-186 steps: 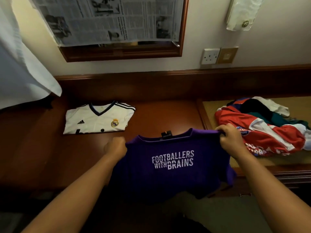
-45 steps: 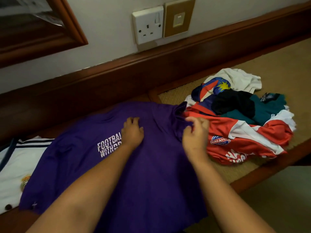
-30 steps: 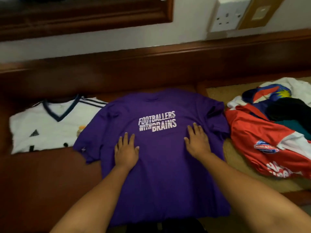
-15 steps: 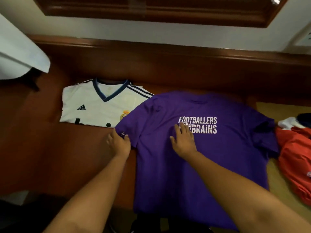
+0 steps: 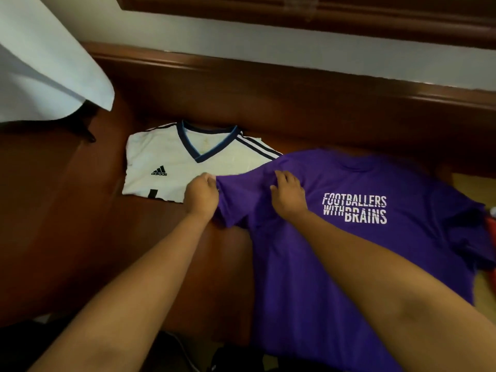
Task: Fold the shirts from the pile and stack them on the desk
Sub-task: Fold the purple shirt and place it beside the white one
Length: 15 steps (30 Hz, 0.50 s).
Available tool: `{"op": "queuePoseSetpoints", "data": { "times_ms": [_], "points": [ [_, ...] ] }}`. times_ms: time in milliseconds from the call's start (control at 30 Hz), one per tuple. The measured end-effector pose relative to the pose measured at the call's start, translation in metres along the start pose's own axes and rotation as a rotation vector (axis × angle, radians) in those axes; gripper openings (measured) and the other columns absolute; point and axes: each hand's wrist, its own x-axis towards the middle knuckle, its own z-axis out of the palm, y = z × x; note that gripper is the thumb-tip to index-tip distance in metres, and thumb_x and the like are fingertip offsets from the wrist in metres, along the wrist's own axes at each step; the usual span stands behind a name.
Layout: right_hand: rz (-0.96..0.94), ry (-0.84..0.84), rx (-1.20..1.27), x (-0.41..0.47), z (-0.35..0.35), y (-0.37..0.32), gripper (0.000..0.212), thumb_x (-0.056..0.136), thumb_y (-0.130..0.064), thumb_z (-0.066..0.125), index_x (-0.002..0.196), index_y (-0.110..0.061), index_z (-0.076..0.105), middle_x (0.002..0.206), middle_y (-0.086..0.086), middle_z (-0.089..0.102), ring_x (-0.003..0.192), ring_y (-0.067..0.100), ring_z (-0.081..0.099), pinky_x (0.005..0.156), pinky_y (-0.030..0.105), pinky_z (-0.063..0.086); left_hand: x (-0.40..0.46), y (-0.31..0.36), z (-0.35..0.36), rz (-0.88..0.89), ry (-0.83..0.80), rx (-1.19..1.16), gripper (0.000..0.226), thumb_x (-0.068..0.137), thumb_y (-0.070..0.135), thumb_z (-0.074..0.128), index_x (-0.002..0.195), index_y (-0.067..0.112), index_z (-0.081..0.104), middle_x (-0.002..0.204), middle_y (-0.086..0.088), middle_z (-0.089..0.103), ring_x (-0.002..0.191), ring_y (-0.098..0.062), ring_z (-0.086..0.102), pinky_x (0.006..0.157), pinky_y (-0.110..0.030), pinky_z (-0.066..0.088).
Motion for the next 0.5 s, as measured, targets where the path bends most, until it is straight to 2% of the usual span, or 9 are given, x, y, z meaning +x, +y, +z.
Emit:
{"op": "queuePoseSetpoints", "data": {
  "times_ms": [100,233,300,433,500],
  "points": [
    [0.062,0.068,0.019,0.002,-0.006,0.009,0.048,0.101,-0.025,0.042,0.145,-0.010,0.032,0.150,0.013,0.032,0.135,0.032,0.032,0.105,0.050,0.035,0.028,0.001,-0.022,-0.082,0.075,-0.052,0.028,0.100,0.017,0.039,0.105,0.005,0.064,0.108,-0.016,0.064,0.100,-0.033,0.060,0.077,-0.032,0.043],
    [0.113,0.099,0.027,0.000,-0.005,0.023,0.045,0.100,-0.023,0.044,0.142,-0.010,0.036,0.146,0.015,0.037,0.132,0.034,0.036,0.103,0.049,0.037,0.023,-0.007,-0.018,-0.092,0.013,-0.022,0.018,0.094,0.011,0.047,0.106,0.007,0.061,0.114,-0.015,0.054,0.101,-0.033,0.057,0.080,-0.034,0.043],
    [0.127,0.100,0.032,-0.001,-0.001,0.026,0.045,0.099,-0.022,0.045,0.142,-0.010,0.037,0.145,0.016,0.037,0.131,0.035,0.037,0.104,0.050,0.037,0.006,-0.015,-0.005,-0.104,-0.020,-0.054,0.016,0.092,0.016,0.054,0.104,0.007,0.059,0.114,-0.016,0.053,0.101,-0.035,0.057,0.084,-0.039,0.045],
    [0.141,0.082,0.035,-0.001,0.007,0.023,0.046,0.099,-0.024,0.045,0.143,-0.011,0.035,0.146,0.015,0.037,0.132,0.033,0.037,0.105,0.050,0.037,-0.019,-0.023,0.011,-0.106,-0.050,0.006,0.040,0.091,0.035,0.062,0.122,0.012,0.050,0.124,-0.014,0.048,0.110,-0.029,0.052,0.084,-0.034,0.047],
    [0.138,0.083,0.037,0.000,0.009,0.021,0.047,0.099,-0.024,0.045,0.143,-0.012,0.034,0.146,0.015,0.037,0.132,0.033,0.037,0.104,0.050,0.037,-0.018,-0.027,0.015,-0.008,-0.080,0.097,0.036,0.092,0.033,0.061,0.122,0.017,0.051,0.122,-0.013,0.049,0.112,-0.028,0.050,0.084,-0.033,0.044]
  ]
}}
